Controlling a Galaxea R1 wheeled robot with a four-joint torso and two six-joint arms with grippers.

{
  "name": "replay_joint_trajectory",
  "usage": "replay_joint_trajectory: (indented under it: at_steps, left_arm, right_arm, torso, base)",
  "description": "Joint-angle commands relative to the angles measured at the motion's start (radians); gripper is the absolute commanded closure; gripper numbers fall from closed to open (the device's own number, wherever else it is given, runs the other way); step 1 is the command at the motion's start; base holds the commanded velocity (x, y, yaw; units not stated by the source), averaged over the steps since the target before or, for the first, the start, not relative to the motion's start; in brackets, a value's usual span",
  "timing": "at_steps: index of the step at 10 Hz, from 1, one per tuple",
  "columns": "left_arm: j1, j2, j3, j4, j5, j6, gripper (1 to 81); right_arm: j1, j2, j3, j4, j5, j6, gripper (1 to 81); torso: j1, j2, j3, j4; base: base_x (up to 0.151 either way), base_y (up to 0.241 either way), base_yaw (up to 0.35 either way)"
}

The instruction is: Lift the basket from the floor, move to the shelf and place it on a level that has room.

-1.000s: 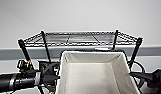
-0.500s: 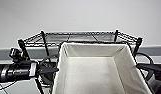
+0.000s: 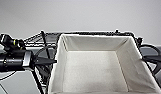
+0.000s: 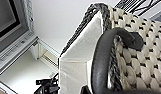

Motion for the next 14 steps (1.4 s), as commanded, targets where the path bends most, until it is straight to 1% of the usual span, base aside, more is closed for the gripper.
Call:
replay_joint_trajectory:
  at_steps: [1, 3, 4, 6, 7, 8, 10, 14]
  left_arm:
    - [-0.214, 0.057, -0.103, 0.007, -0.03, -0.068, 81.1]
    - [-0.262, 0.085, -0.147, -0.001, -0.012, -0.094, 81.1]
    - [-0.288, 0.096, -0.17, -0.014, -0.004, -0.095, 81.1]
    - [-0.344, 0.114, -0.209, -0.045, 0.031, -0.095, 81.1]
    - [-0.378, 0.13, -0.238, -0.067, 0.045, -0.095, 81.1]
    - [-0.394, 0.14, -0.258, -0.08, 0.057, -0.095, 81.1]
    - [-0.418, 0.174, -0.304, -0.096, 0.059, -0.095, 81.1]
    - [-0.464, 0.232, -0.385, -0.116, 0.059, -0.095, 81.1]
  right_arm:
    - [0.206, 0.006, -0.085, 0.025, -0.068, 0.113, 81.1]
    - [0.278, 0.038, -0.135, 0.025, -0.1, 0.161, 81.1]
    - [0.304, 0.055, -0.157, 0.025, -0.117, 0.178, 81.1]
    - [0.338, 0.08, -0.192, 0.03, -0.121, 0.193, 81.1]
    - [0.359, 0.098, -0.207, 0.025, -0.121, 0.213, 81.1]
    - [0.371, 0.117, -0.224, 0.027, -0.121, 0.221, 81.1]
    - [0.397, 0.173, -0.276, 0.028, -0.135, 0.244, 81.1]
    - [0.488, 0.272, -0.379, 0.028, -0.151, 0.279, 81.1]
  torso:
    - [0.0, 0.0, 0.0, 0.0]
    - [0.0, 0.0, 0.0, 0.0]
    - [0.0, 0.0, 0.0, 0.0]
    - [0.0, 0.0, 0.0, 0.0]
    - [0.0, 0.0, 0.0, 0.0]
    - [0.0, 0.0, 0.0, 0.0]
    - [0.0, 0.0, 0.0, 0.0]
    - [0.0, 0.0, 0.0, 0.0]
  base:
    - [0.0, 0.0, 0.0]
    - [0.0, 0.0, 0.0]
    - [0.0, 0.0, 0.0]
    - [0.0, 0.0, 0.0]
    - [0.0, 0.0, 0.0]
    - [0.0, 0.0, 0.0]
    - [0.0, 0.0, 0.0]
    - [0.0, 0.0, 0.0]
